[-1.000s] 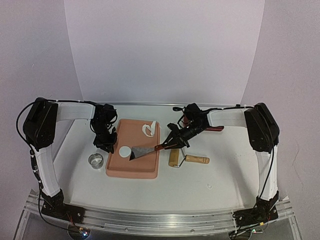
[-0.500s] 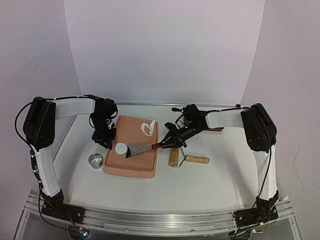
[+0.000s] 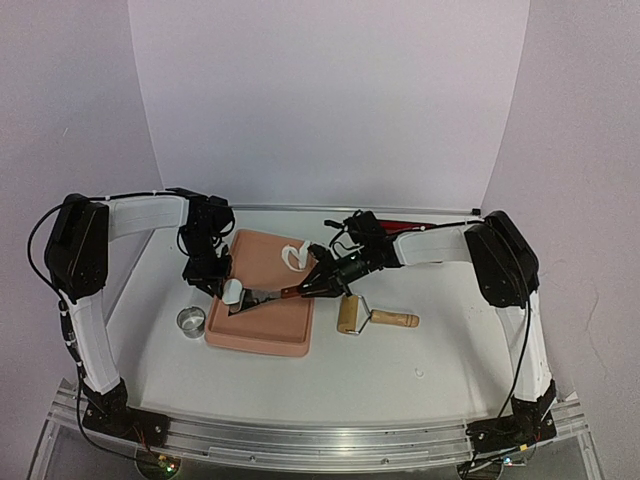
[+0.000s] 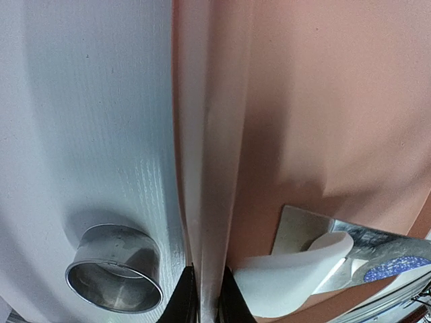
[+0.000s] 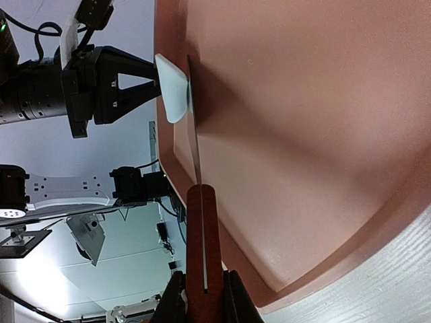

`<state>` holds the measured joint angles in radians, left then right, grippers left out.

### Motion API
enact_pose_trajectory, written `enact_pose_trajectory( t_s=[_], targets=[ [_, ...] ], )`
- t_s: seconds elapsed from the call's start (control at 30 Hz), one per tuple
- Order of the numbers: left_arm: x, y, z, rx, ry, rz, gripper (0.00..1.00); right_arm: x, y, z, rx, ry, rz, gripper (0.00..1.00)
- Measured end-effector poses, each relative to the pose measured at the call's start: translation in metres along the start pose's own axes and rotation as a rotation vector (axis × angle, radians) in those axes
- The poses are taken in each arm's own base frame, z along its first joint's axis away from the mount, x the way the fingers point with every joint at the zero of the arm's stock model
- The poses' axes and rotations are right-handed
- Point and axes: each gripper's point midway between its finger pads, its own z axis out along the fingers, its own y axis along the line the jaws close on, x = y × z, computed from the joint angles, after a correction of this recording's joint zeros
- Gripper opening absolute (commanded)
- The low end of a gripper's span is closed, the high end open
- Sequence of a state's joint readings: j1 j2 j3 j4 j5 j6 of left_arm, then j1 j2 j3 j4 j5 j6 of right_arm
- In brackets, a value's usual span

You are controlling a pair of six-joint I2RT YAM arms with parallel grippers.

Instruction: Roll out the dumpling wrappers from the dough

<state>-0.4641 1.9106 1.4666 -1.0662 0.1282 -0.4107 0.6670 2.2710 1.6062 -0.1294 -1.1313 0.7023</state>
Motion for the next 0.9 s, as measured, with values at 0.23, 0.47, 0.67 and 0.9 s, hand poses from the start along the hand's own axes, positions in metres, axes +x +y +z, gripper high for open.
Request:
enact_pose_trajectory(
  t_s=[0.23,0.47,0.67,0.9],
  targets=[
    [0.0,-0.003,-0.003,0.014,-0.005,0.005,0.0,0.001,0.006,0.007,-0.009,-0.001,-0.026,0.0],
    [-0.002,-0.006,-0.012,0.03,-0.035,0.012,0.0,0.001,0.014,0.0,-0.006,-0.03,-0.059,0.0],
    [-0.008,-0.015,-0.012,0.062,-0.058,0.019,0.0,0.003,0.018,-0.014,0.028,-0.077,-0.062,0.0],
    [-0.011,-0.023,-0.011,0.096,-0.073,0.023,0.0,0.005,0.016,-0.023,0.037,-0.093,-0.061,0.0]
  ],
)
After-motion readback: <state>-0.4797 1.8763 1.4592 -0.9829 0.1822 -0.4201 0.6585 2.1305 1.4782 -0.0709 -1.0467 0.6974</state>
